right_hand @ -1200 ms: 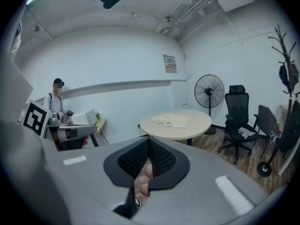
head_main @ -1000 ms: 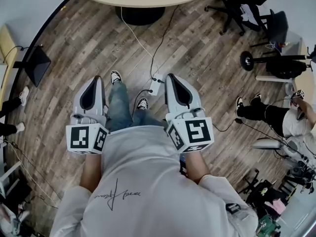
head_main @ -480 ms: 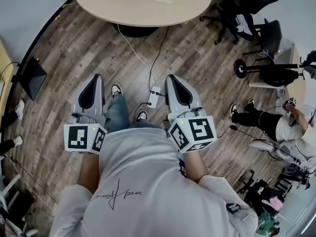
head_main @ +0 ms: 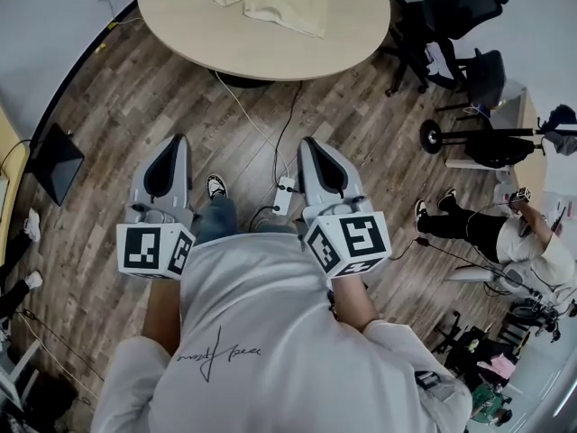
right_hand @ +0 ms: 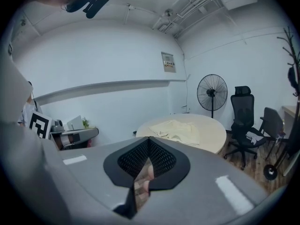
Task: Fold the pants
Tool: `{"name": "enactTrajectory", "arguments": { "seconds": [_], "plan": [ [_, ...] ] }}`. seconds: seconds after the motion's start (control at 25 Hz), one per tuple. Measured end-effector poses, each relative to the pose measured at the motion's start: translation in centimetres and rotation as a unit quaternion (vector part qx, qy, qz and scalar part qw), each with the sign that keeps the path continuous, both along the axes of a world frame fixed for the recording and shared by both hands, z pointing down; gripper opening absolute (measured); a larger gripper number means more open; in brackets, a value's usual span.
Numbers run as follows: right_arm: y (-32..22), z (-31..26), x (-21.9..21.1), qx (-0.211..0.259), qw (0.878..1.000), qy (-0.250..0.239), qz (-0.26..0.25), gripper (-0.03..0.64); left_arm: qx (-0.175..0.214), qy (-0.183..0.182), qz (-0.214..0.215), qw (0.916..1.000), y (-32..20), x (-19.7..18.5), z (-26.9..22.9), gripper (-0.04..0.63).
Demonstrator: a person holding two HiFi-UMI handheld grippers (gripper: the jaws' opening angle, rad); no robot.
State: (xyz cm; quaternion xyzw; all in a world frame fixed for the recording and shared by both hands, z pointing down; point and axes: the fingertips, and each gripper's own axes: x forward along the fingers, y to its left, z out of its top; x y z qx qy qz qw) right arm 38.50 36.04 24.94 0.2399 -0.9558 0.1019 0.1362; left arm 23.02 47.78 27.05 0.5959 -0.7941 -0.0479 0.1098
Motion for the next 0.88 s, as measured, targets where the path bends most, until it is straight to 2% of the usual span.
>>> {"name": "enactTrajectory", "arguments": {
  "seconds": [0.2,0.36,0.88],
  "plan": [
    [-0.4,-0.5,-2.6,0.014,1.000,0.006,0.008,-0.006,0.009,0.003,0.009,0.9999,-0.4,-2.8,0.0,0.054],
    [-0.4,-0.3,-4.4,0.018,1.000,0.010,0.007,-0.006,0.006,-0.009,0.017,0.9998,-0.8,-4.5,0.4,0.054],
    [-2.8,1.2,-7.8,0.006,1.000,0.014,0.010,-0.006,-0.025,-0.002,0.065,0.9975,-4.5,-4.8,2.0,0.054]
  ]
}}
